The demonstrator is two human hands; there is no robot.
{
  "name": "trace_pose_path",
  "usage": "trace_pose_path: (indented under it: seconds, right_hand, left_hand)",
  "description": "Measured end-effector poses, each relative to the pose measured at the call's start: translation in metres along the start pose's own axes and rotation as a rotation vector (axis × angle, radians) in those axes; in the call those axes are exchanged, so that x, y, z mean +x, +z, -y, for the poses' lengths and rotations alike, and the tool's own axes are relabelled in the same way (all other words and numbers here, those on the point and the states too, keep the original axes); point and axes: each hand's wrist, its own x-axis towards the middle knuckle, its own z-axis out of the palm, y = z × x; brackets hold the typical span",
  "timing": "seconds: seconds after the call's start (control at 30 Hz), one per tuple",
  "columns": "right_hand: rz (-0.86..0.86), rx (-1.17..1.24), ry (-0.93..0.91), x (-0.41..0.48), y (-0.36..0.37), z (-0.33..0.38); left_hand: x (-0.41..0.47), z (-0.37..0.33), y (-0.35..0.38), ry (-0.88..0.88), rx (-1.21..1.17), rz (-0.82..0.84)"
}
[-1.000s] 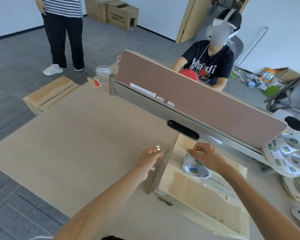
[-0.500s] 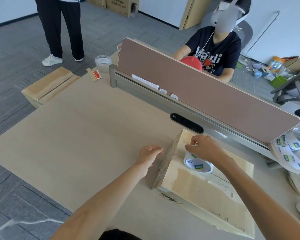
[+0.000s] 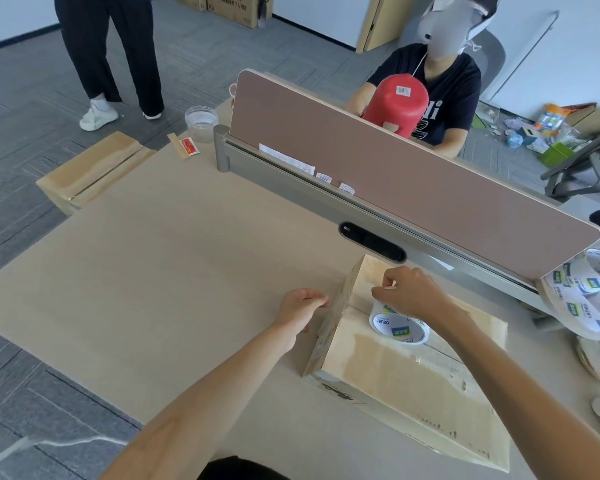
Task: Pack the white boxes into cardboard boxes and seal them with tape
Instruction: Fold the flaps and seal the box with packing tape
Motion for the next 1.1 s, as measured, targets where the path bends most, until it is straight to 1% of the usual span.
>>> trace_pose_path:
  seconds: [0.5, 0.67, 0.97, 1.03, 1.07, 1.1]
  right_hand:
    - [0.019, -0.058, -0.005, 0.002, 0.001, 0.004]
    - [0.028, -0.04, 0.003, 0.003, 0.002, 0.004]
    - [0.04, -0.029, 0.017, 0.007, 0.005, 0.0]
    - [0.046, -0.021, 0.018, 0.007, 0.005, 0.0]
    - [0.047, -0.016, 0.018, 0.007, 0.005, 0.0]
    - [0.048, -0.011, 0.018, 0.007, 0.005, 0.0]
  left_hand:
    - [0.011, 0.007, 0.002, -0.01, 0.037, 0.006]
    - [0.014, 0.014, 0.009, -0.049, 0.036, 0.016]
    - [0.02, 0.031, 0.034, -0.127, -0.048, 0.033]
    - [0.021, 0.03, 0.033, -0.145, -0.011, 0.006]
    - [0.023, 0.031, 0.03, -0.137, 0.047, 0.003]
    - [0.025, 0.033, 0.027, -0.093, 0.129, -0.008]
